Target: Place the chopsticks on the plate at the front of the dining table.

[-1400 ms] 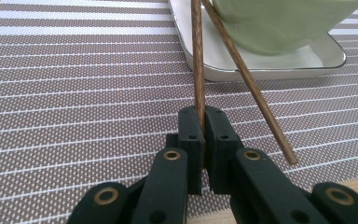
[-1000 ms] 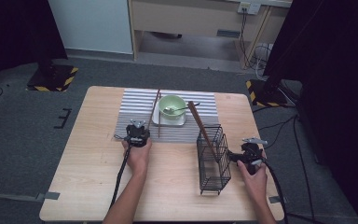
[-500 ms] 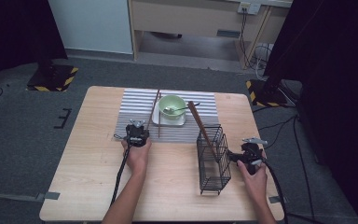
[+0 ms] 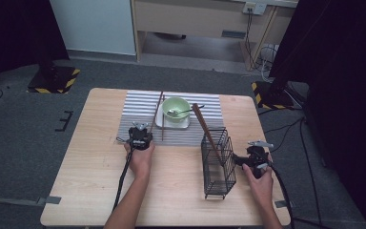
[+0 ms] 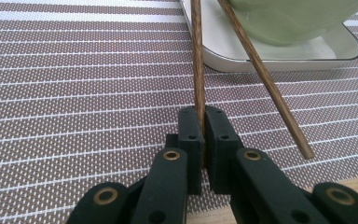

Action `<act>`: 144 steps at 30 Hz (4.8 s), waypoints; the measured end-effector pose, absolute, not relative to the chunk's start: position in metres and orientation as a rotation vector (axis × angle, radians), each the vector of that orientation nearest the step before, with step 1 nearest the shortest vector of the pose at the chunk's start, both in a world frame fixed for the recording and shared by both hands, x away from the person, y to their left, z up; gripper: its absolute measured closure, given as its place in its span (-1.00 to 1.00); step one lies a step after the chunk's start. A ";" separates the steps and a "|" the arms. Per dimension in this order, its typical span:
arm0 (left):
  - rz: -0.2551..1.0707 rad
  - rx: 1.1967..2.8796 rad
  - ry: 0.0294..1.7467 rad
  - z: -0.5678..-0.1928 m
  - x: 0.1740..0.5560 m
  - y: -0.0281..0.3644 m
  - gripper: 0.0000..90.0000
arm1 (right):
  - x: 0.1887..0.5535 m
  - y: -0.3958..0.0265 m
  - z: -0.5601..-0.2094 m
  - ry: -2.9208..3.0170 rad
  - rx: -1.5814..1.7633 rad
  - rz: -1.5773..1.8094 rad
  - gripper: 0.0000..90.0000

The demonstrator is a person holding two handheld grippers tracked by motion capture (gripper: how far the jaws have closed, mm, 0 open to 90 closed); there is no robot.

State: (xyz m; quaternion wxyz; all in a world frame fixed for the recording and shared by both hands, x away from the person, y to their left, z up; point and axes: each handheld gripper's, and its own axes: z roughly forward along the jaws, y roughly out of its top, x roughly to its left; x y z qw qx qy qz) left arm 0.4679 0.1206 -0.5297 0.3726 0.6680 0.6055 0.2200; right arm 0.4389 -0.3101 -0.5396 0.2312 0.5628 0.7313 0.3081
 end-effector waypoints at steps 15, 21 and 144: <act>0.562 1.712 1.551 -0.528 0.466 0.121 0.90 | 0.439 -0.310 -0.540 2.011 1.548 0.847 -0.95; 0.562 1.714 1.549 -0.528 0.466 0.121 0.90 | 0.439 -0.310 -0.540 2.011 1.547 0.847 -0.95; 0.489 1.734 1.514 -0.531 0.474 0.097 0.76 | 0.439 -0.310 -0.540 2.012 1.547 0.847 -0.95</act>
